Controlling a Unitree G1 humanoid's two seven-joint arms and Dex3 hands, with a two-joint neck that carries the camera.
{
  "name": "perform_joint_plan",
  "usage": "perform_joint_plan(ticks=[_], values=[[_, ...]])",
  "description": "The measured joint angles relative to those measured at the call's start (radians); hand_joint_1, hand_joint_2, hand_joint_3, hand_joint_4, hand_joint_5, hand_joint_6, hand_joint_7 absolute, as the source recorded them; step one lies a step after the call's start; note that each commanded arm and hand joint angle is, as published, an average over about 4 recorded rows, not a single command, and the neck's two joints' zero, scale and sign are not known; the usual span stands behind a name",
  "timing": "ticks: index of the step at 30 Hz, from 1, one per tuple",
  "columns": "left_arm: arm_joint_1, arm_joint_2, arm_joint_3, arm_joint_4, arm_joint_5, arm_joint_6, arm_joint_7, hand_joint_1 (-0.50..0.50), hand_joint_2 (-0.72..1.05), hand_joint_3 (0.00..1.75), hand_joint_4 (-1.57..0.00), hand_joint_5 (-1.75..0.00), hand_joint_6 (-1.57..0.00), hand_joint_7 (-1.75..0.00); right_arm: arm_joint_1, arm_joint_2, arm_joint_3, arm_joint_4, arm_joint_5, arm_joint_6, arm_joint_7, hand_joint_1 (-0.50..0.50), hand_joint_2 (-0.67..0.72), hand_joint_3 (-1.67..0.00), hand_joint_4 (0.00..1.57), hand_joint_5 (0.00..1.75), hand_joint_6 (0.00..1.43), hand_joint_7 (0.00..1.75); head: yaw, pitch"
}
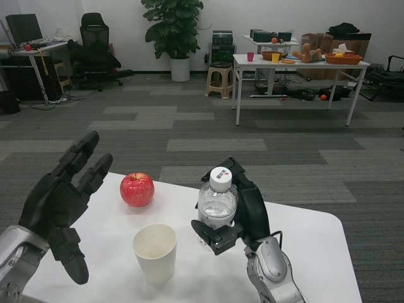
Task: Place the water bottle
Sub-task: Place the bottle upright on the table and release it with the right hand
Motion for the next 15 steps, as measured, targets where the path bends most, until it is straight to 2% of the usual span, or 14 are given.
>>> perform_joint_plan(ticks=[5, 9, 15], values=[[0.0, 0.0, 0.0, 0.0, 0.0, 0.0, 0.0, -0.5, -0.64, 0.09, 0.0, 0.0, 0.0, 0.0, -0.003, -0.001, -0.003, 0.032, -0.01, -0.002, 0.0, 0.46, 0.09, -1.51, 1.2, 1.55, 0.51, 1.54, 0.002, -0.001], [0.0, 0.0, 0.0, 0.0, 0.0, 0.0, 0.0, -0.5, -0.55, 0.09, 0.0, 0.0, 0.0, 0.0, -0.005, -0.002, -0.003, 0.088, -0.016, -0.006, 0.0, 0.46, 0.09, -1.51, 1.2, 1.55, 0.51, 1.54, 0.004, -0.003], [0.0, 0.0, 0.0, 0.0, 0.0, 0.0, 0.0, -0.5, -0.55, 0.09, 0.0, 0.0, 0.0, 0.0, -0.009, -0.003, -0.003, 0.16, -0.018, -0.026, -0.001, 0.46, 0.09, -1.51, 1.2, 1.55, 0.51, 1.54, 0.004, -0.008]])
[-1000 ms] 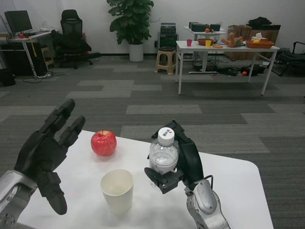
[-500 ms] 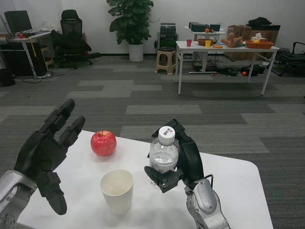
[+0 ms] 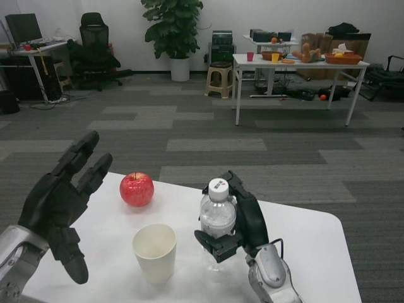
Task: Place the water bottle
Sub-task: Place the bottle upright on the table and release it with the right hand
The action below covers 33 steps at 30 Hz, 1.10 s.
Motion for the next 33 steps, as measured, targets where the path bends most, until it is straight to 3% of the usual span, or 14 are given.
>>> perform_joint_plan(ticks=[9, 26, 33], values=[[0.0, 0.0, 0.0, 0.0, 0.0, 0.0, 0.0, -0.5, -0.64, 0.09, 0.0, 0.0, 0.0, 0.0, -0.019, -0.002, 0.001, 0.1, 0.0, -0.052, -0.001, 0.46, 0.09, -1.51, 1.23, 1.55, 0.51, 1.54, -0.002, -0.003], [0.001, 0.0, 0.0, -0.001, 0.0, 0.0, 0.0, -0.5, -0.59, 0.09, 0.0, 0.0, 0.0, 0.0, -0.106, -0.006, 0.002, 0.364, -0.002, -0.272, -0.014, 0.43, 0.09, -1.51, 1.23, 1.55, 0.51, 1.54, -0.001, -0.013], [0.001, 0.0, 0.0, -0.001, 0.0, 0.0, 0.0, -0.5, -0.57, 0.09, 0.0, 0.0, 0.0, 0.0, -0.108, -0.005, 0.0, 0.387, -0.002, -0.298, -0.018, 0.46, 0.09, -1.51, 1.17, 1.48, 0.46, 1.54, -0.001, -0.014]])
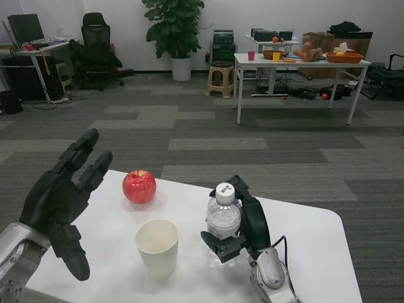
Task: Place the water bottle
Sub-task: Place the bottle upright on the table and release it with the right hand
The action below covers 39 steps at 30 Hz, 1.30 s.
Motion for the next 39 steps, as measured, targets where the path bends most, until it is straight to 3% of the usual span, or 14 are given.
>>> perform_joint_plan(ticks=[4, 10, 14, 16, 17, 20, 23, 27, 31, 35, 39], values=[[0.0, 0.0, 0.0, 0.0, 0.0, 0.0, 0.0, -0.5, -0.61, 0.09, 0.0, 0.0, 0.0, 0.0, 0.002, 0.0, -0.001, 0.004, 0.0, -0.005, 0.0, 0.46, 0.09, -1.45, 1.09, 1.43, 0.41, 1.54, 0.0, -0.003], [0.0, 0.0, 0.0, 0.0, 0.0, 0.0, 0.0, -0.5, -0.61, 0.09, 0.0, 0.0, 0.0, 0.0, 0.009, -0.002, -0.005, 0.014, 0.001, -0.03, 0.0, 0.46, 0.09, -1.39, 0.76, 1.21, 0.2, 1.54, 0.0, -0.005], [0.0, 0.0, 0.0, 0.0, 0.0, 0.0, 0.0, -0.5, -0.61, 0.09, 0.0, 0.0, 0.0, 0.0, 0.009, -0.007, -0.005, 0.028, 0.008, -0.04, 0.005, 0.4, 0.34, -1.17, 0.45, 0.82, 0.09, 1.5, 0.0, -0.005], [0.0, 0.0, 0.0, 0.0, 0.0, 0.0, 0.0, -0.5, -0.59, 0.09, 0.0, 0.0, 0.0, 0.0, 0.009, -0.01, -0.005, 0.032, 0.017, -0.049, 0.008, 0.34, 0.39, -1.11, 0.31, 0.61, 0.06, 1.41, 0.0, -0.004], [0.0, 0.0, 0.0, 0.0, 0.0, 0.0, 0.0, -0.5, -0.59, 0.09, 0.0, 0.0, 0.0, 0.0, 0.009, -0.01, -0.006, 0.034, 0.02, -0.056, 0.009, 0.29, 0.42, -1.03, 0.2, 0.41, 0.04, 1.33, 0.001, -0.004], [0.0, 0.0, 0.0, 0.0, 0.0, 0.0, 0.0, -0.5, -0.64, 0.09, 0.0, 0.0, 0.0, 0.0, 0.009, -0.012, -0.009, 0.036, 0.022, -0.069, 0.01, 0.21, 0.47, -0.83, 0.04, 0.05, 0.0, 1.15, 0.001, -0.003], [0.0, 0.0, 0.0, 0.0, 0.0, 0.0, 0.0, -0.5, -0.64, 0.09, 0.0, 0.0, 0.0, 0.0, 0.009, -0.013, -0.009, 0.036, 0.023, -0.072, 0.01, 0.11, 0.47, -0.61, 0.02, 0.0, 0.0, 0.99, 0.001, -0.003], [0.0, 0.0, 0.0, 0.0, 0.0, 0.0, 0.0, -0.5, -0.59, 0.09, 0.0, 0.0, 0.0, 0.0, 0.01, -0.014, -0.006, 0.036, 0.035, -0.076, 0.011, 0.0, 0.53, -0.4, 0.0, 0.0, 0.0, 0.56, 0.002, -0.005], [0.0, 0.0, 0.0, 0.0, 0.0, 0.0, 0.0, -0.5, -0.59, 0.09, 0.0, 0.0, 0.0, 0.0, 0.011, -0.016, -0.002, 0.037, 0.055, -0.087, 0.011, -0.15, 0.58, -0.32, 0.0, 0.0, 0.0, 0.31, 0.0, -0.005], [0.0, 0.0, 0.0, 0.0, 0.0, 0.0, 0.0, -0.5, -0.57, 0.09, 0.0, 0.0, 0.0, 0.0, 0.012, -0.017, 0.0, 0.037, 0.065, -0.095, 0.012, -0.23, 0.6, -0.24, 0.0, 0.0, 0.0, 0.1, 0.0, -0.003], [0.0, 0.0, 0.0, 0.0, 0.0, 0.0, 0.0, -0.5, -0.61, 0.09, 0.0, 0.0, 0.0, 0.0, 0.014, -0.019, 0.003, 0.034, 0.09, -0.111, 0.012, -0.33, 0.6, -0.18, 0.0, 0.0, 0.0, 0.02, 0.001, -0.002]])
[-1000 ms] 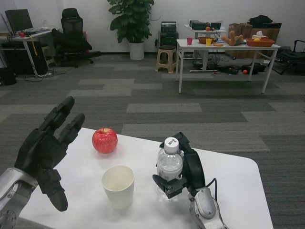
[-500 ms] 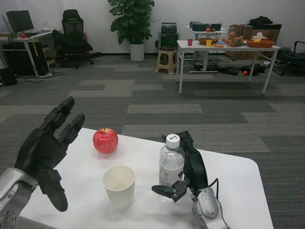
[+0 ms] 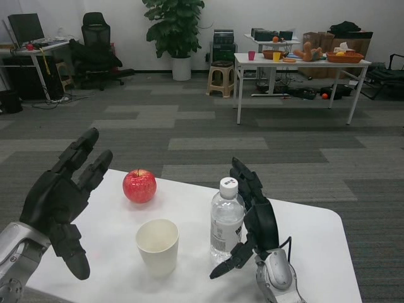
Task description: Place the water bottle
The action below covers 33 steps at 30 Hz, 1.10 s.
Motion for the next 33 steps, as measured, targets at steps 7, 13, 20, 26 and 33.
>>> perform_joint_plan(ticks=[7, 13, 20, 26, 33], values=[[0.0, 0.0, 0.0, 0.0, 0.0, 0.0, 0.0, -0.5, -0.59, 0.09, 0.0, 0.0, 0.0, 0.0, 0.04, -0.01, 0.016, -0.077, 0.052, -0.01, 0.0, -0.41, 0.53, -0.16, 0.0, 0.0, 0.0, 0.0, -0.001, 0.001], [0.0, 0.0, -0.001, -0.001, 0.0, 0.0, 0.0, -0.5, -0.57, 0.09, 0.0, 0.0, 0.0, 0.0, 0.112, -0.022, 0.016, -0.19, 0.082, 0.02, 0.0, -0.43, 0.52, -0.16, 0.0, 0.0, 0.0, 0.0, 0.001, 0.002], [0.0, 0.0, -0.001, -0.001, 0.0, 0.0, 0.0, -0.5, -0.57, 0.09, 0.0, 0.0, 0.0, 0.0, 0.289, -0.07, -0.083, -0.581, 0.07, 0.399, 0.061, -0.46, 0.53, -0.08, 0.0, 0.0, 0.0, 0.0, 0.001, 0.0], [0.001, 0.001, -0.002, -0.002, -0.001, 0.0, 0.0, -0.5, -0.57, 0.09, 0.0, 0.0, 0.0, 0.0, 0.401, -0.118, -0.194, -0.794, 0.069, 0.546, 0.102, -0.46, 0.53, -0.08, 0.0, 0.0, 0.0, 0.0, -0.001, 0.001], [0.001, 0.002, -0.002, -0.002, -0.001, 0.0, 0.0, -0.5, -0.57, 0.09, 0.0, 0.0, 0.0, 0.0, 0.43, -0.005, -0.342, -0.931, 0.098, 0.606, 0.223, -0.46, 0.39, -0.08, 0.0, 0.0, 0.0, 0.0, -0.009, 0.009]])
